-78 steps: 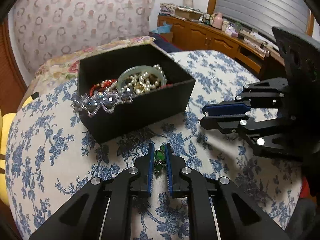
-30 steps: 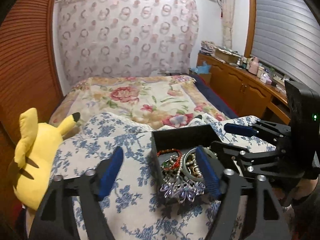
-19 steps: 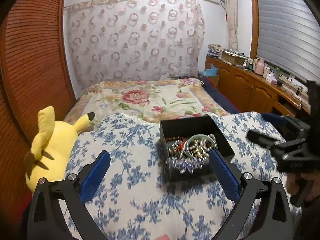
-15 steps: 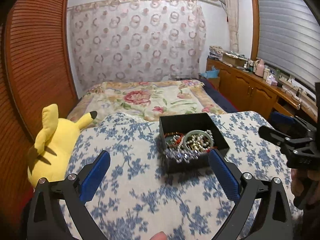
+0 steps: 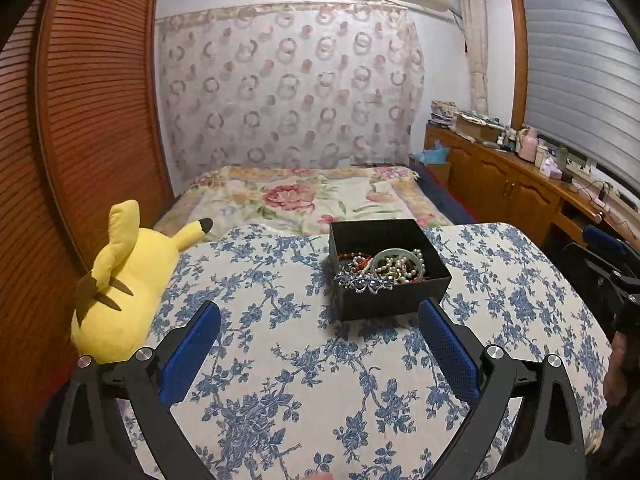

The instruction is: Organize jewelry

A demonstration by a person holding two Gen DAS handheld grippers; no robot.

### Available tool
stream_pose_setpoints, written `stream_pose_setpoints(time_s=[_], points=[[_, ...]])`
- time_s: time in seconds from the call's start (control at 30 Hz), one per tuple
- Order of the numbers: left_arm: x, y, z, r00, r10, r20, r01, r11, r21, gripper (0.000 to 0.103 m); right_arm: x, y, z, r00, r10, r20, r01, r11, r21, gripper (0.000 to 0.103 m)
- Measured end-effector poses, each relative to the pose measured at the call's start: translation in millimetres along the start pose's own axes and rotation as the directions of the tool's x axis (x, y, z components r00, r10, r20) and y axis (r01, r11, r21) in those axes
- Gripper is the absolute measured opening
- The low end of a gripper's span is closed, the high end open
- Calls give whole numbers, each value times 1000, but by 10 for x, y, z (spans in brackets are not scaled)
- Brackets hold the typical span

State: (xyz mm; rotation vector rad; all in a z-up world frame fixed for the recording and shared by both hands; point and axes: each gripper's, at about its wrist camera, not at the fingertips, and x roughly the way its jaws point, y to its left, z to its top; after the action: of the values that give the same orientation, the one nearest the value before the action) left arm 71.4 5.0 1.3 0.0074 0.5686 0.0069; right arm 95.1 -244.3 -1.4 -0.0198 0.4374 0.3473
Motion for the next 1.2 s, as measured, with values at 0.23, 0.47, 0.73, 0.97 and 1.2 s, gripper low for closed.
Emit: stream_pose_setpoints(time_s=[0.23,0.47,0.73,0.97,1.2], points=[[-75,-5,4,1000,-1,15,1,1000,-1,95,-18,40,-9,1000,-1,0,1,1000,6,100],[-90,-4,7,1000,-4,17,4,1000,-3,95,-38,36,-28,1000,-11,0,11,1000,5,100],[-108,-10,14,1000,-9,19,9,1000,-3,95,-20,28,-43,1000,-20,-6,20,1000,8,100],[-169,-53,26,999,-16,29,16,1000,-1,95,-2,15,-43,1000,-25,-8,25,1000,9,100],[-197,-65,15,999,-20,35,20,1000,0,95,12,-21,-51,999,-31,-9,31,999,15,100]])
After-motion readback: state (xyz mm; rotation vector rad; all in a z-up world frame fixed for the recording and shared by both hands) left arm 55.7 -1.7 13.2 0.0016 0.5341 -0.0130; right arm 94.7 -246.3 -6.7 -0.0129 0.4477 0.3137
